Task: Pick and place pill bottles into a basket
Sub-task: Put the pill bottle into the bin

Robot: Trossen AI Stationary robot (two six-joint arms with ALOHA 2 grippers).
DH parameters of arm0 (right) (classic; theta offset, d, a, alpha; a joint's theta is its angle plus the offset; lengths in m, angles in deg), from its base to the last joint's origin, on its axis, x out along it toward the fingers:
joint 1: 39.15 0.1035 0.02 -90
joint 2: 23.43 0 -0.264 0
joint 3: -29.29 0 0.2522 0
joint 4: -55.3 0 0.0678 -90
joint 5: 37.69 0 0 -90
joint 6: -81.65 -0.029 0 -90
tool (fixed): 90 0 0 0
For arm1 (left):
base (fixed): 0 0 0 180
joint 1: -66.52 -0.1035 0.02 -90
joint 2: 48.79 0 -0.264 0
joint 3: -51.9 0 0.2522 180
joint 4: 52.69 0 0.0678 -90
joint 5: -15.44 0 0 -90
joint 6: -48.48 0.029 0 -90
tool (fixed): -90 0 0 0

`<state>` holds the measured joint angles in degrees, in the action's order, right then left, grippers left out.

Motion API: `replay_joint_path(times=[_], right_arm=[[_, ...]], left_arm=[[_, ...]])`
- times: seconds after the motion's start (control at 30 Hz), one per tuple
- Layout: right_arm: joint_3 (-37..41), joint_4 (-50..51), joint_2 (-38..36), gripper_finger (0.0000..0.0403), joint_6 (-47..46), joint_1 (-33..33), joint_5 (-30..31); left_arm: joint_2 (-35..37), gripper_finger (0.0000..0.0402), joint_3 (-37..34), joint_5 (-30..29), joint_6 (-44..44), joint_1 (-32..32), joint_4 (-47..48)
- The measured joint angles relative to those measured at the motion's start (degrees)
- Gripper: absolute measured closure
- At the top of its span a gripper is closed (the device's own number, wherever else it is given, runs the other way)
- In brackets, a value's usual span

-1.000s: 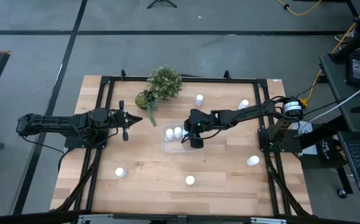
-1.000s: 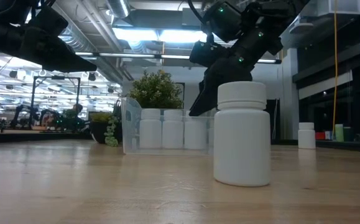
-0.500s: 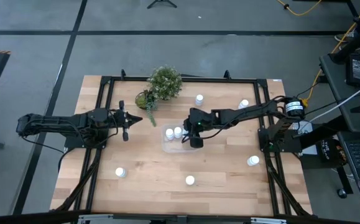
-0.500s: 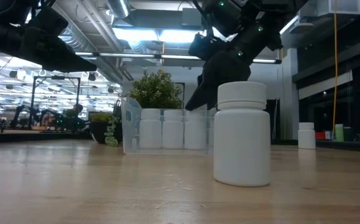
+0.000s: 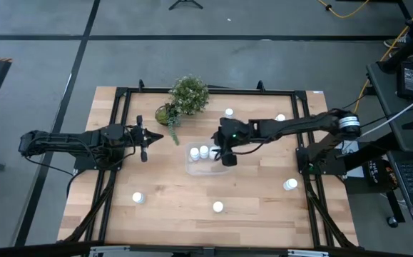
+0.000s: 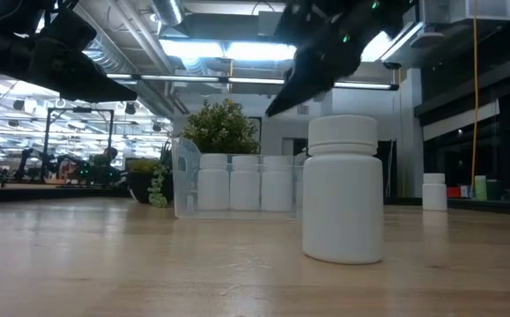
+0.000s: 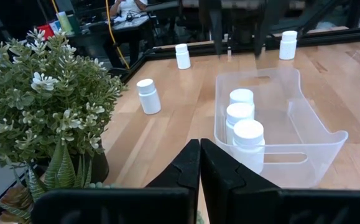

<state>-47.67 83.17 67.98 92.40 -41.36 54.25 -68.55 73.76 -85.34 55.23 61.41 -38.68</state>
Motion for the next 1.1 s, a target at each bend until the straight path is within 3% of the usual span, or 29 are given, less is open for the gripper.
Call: replay_joint_path(times=[0.27,0.77,1.1], right_arm=[[1.53,6.69,-10.54,0.0163,-4.85,0.2,7.06],[20.73,0.25,-22.7,0.0163,-19.56,3.5,13.29],[26.4,0.8,-27.72,0.0163,-28.5,6.94,25.47]], left_arm=[[0.01,0.0397,0.0,0.0,0.03,0.01,-0.01],[0.02,0.0397,0.0,0.0,0.03,0.0,0.0],[0.0,0.0396,0.0,-0.02,0.03,0.0,0.0]])
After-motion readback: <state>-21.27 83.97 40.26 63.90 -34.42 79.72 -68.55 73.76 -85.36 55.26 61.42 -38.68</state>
